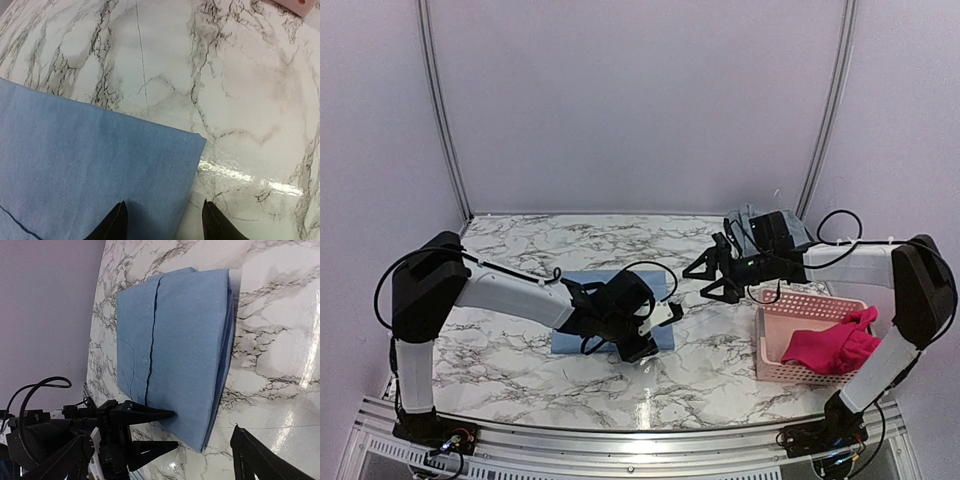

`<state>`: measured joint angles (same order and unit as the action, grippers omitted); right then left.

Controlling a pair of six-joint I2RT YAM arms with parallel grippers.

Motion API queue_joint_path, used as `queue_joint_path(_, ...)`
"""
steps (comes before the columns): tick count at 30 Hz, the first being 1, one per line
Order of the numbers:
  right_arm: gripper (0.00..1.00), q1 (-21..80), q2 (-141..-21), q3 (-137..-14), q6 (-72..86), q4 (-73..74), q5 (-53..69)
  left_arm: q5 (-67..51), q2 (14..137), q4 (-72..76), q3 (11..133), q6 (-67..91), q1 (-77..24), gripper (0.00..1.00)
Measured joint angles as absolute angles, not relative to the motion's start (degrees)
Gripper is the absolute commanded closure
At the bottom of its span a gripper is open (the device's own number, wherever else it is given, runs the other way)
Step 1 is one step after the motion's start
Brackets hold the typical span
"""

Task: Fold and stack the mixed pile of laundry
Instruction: Pick up the square-folded shirt from the center of the board.

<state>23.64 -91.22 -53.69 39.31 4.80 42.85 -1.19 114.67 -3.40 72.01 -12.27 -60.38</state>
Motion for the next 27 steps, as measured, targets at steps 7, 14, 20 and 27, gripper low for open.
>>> queue_joint_path(7,0.09,23.33,-91.83,-53.69,39.46,9.63,41.08,1.54,119.42,-3.05,75.57,-16.21,-61.14,0.92)
queue_joint_path(14,0.05,24.27,-93.95,-52.16,43.05,9.06,40.84,-2.55,115.37,0.86,69.69,-13.76,-59.66,1.00)
queue_joint_path(20,0.05,27.38,-98.59,-48.45,49.89,1.50,42.13,-5.69,110.96,4.03,66.54,-9.96,-58.15,1.00)
queue_joint_path(27,0.13,31.03,-104.53,-48.27,58.94,-11.68,43.05,-7.57,107.09,8.10,64.27,-7.14,-57.45,1.00)
